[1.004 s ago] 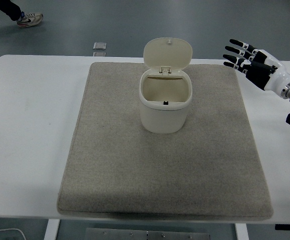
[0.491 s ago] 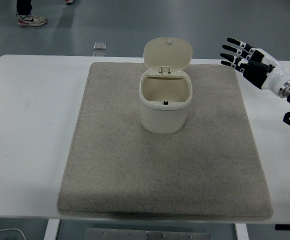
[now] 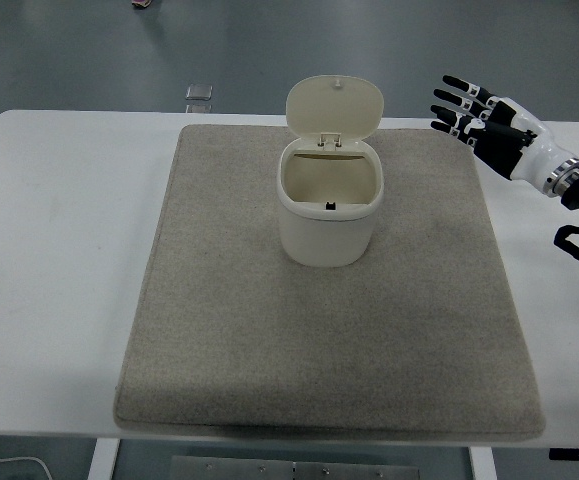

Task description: Pick up the tennis ball and place it in the box.

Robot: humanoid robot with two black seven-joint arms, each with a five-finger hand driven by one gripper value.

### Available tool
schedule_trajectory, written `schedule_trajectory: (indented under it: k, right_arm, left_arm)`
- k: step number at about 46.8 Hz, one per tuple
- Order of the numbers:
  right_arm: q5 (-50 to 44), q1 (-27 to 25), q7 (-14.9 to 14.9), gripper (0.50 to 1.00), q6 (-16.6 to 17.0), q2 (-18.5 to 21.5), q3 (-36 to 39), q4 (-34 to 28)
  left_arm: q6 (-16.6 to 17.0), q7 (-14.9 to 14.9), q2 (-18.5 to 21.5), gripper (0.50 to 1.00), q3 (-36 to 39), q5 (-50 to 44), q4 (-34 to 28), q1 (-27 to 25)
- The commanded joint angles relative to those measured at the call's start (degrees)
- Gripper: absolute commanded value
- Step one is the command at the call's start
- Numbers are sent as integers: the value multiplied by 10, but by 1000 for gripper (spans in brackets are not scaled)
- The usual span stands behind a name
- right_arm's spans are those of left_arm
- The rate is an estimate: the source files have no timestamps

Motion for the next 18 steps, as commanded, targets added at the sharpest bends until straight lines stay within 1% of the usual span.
schedule_trajectory:
  k: [1, 6, 12, 18]
  right_arm:
    - [1, -1, 1, 911, -3, 4, 0, 0]
    - [2, 0, 1, 911, -17, 5, 1, 0]
    - [3, 1, 2, 911, -14, 5, 1, 0]
    - [2, 1, 4, 911, -21, 12, 1, 0]
  left_arm:
    - [0, 0, 0, 992, 0, 0, 0, 0]
    - [-1, 0, 0, 992, 0, 0, 0, 0]
    - [0, 0, 0, 992, 0, 0, 0, 0]
    - [0, 0, 0, 992, 0, 0, 0, 0]
